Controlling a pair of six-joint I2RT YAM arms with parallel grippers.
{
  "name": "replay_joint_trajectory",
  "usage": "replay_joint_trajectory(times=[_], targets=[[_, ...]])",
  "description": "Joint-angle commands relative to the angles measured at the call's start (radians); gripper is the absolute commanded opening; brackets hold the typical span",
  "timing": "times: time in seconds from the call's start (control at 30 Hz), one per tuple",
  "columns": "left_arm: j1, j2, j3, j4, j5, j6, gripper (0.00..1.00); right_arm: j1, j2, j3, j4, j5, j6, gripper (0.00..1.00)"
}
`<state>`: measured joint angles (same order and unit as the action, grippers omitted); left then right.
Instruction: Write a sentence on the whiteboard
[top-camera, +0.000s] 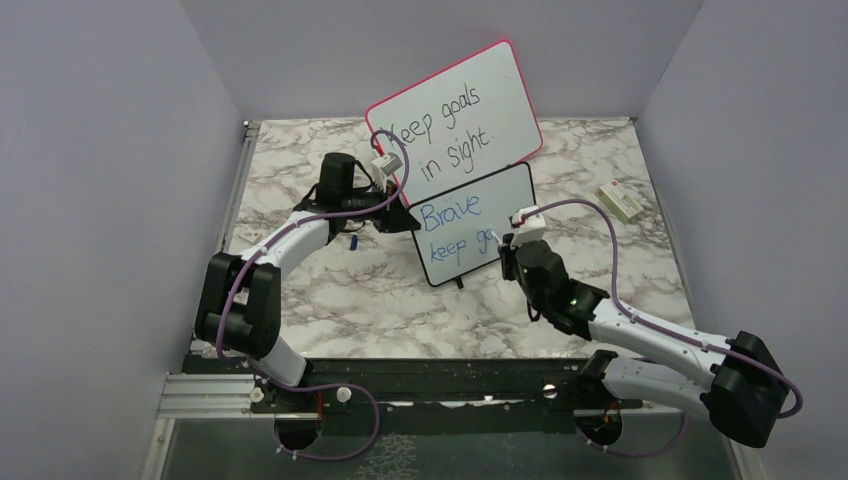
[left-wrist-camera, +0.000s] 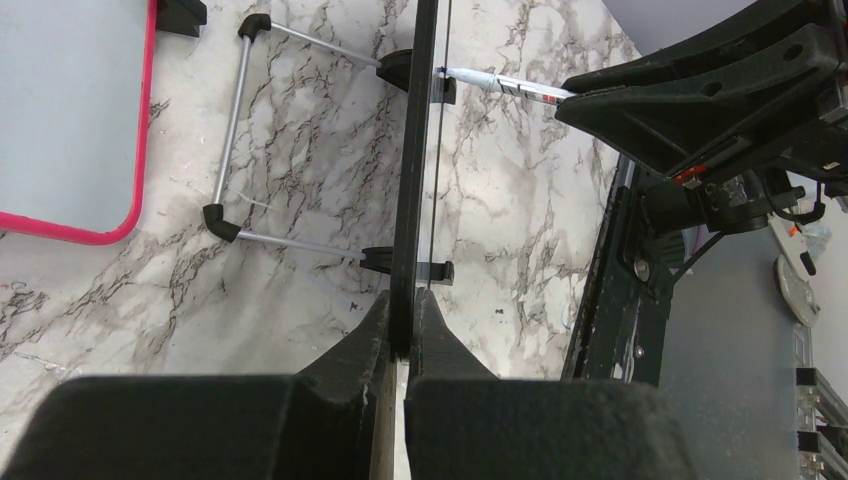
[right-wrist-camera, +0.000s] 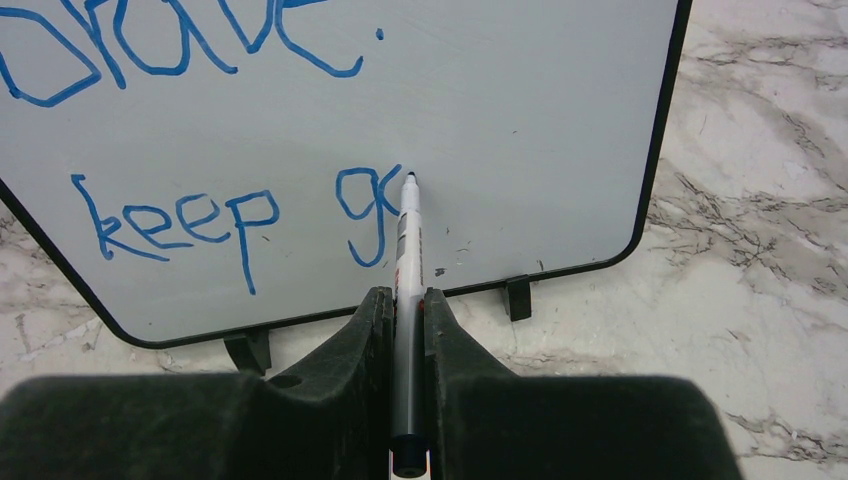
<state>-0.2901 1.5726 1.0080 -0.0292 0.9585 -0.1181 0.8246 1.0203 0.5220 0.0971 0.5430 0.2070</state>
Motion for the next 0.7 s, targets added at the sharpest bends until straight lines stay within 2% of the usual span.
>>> replay_joint_trajectory(times=[0.0,0.47,0.67], targets=[[-0.011,0.012,0.004,-0.062,-0.04,0.04,0.0,-0.004,-0.009,0.024,0.046,-0.042,-0.011,0.01],[-0.011,0.012,0.004,-0.064,-0.043,0.043,0.0,-0.005,-0.02,0.026,0.025,-0.04,-0.013,0.0],[-0.011,0.009,0.005,-0.066,-0.046,0.044,0.0,-0.004,-0.056,0.01,0.014,0.007,-0.019,0.01]])
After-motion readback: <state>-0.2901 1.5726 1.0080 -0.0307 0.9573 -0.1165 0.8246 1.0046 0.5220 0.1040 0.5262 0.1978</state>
